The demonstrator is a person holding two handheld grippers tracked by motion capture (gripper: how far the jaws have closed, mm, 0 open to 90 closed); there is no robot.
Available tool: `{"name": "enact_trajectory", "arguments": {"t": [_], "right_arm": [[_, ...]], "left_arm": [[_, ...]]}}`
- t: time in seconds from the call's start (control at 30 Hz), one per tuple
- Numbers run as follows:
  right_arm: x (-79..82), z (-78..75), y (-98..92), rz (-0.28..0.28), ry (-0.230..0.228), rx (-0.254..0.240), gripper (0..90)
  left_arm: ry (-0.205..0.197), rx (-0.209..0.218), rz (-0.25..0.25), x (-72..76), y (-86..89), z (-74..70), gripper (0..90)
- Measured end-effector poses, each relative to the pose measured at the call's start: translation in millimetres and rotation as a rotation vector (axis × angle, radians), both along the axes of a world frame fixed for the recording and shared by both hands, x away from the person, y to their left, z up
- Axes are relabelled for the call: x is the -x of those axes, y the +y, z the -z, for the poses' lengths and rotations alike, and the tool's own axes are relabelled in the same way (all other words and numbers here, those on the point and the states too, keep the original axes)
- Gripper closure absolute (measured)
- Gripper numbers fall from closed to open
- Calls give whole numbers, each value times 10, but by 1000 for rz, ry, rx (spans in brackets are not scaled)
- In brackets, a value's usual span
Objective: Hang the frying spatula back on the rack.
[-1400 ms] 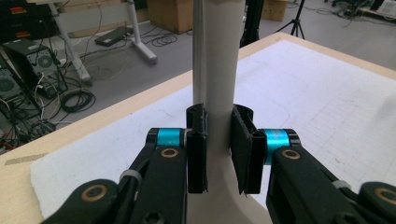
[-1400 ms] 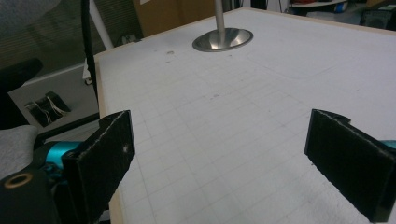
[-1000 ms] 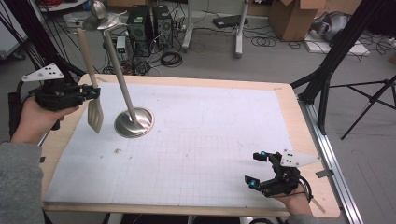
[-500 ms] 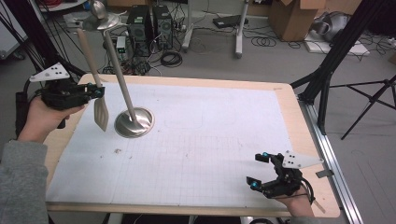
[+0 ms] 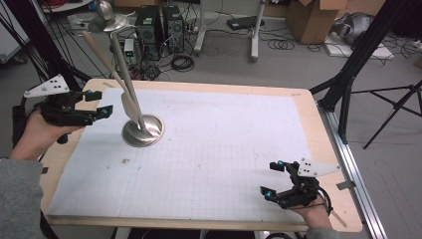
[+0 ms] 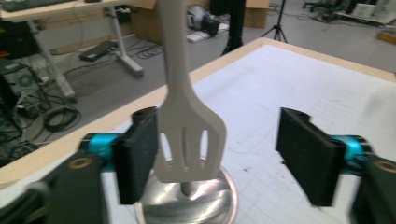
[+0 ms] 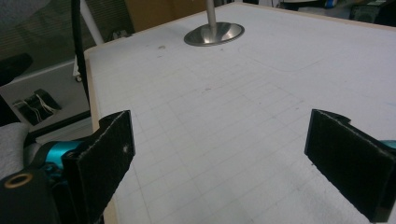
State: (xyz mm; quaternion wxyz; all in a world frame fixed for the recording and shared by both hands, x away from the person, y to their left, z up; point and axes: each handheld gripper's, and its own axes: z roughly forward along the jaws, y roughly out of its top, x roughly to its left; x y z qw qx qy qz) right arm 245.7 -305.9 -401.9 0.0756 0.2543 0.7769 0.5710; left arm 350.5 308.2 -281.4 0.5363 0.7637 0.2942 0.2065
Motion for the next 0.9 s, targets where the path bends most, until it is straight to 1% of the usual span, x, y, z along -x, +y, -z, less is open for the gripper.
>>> {"name": "enact_trajectory", "arguments": {"t": [0.07,0.1,0.2,0.23,0.3,0.37,0.47,0.57,0.67,0.77,0.83,0.9], "right_arm": [[-15,0,14,-4,1,1,76],[-25,0,21,-7,0,1,76],[-51,0,39,-14,7,2,76],[-66,0,44,-14,5,-1,76],[-89,2,49,-15,0,-6,76],[-106,4,56,-18,2,-12,76],[-129,9,61,-23,0,-14,76],[-144,8,58,-25,-1,-22,76],[-158,4,58,-21,0,-28,76],[-178,2,63,-22,-1,-32,76],[-191,0,67,-22,-3,-42,76],[-201,-5,68,-22,-8,-46,76]], "left_arm": [[14,-13,4,23,-21,21,191],[20,-13,4,38,-29,28,189],[46,-2,32,89,-38,52,185],[46,-4,27,99,-42,60,166],[45,-2,24,124,-46,85,162],[40,9,21,156,-57,113,163],[32,12,17,205,-92,160,163],[19,29,17,261,-154,216,163],[2,46,42,335,-230,286,163],[-5,27,49,393,-293,353,162],[-8,27,51,433,-324,407,157],[-34,33,41,475,-345,460,153]]}}
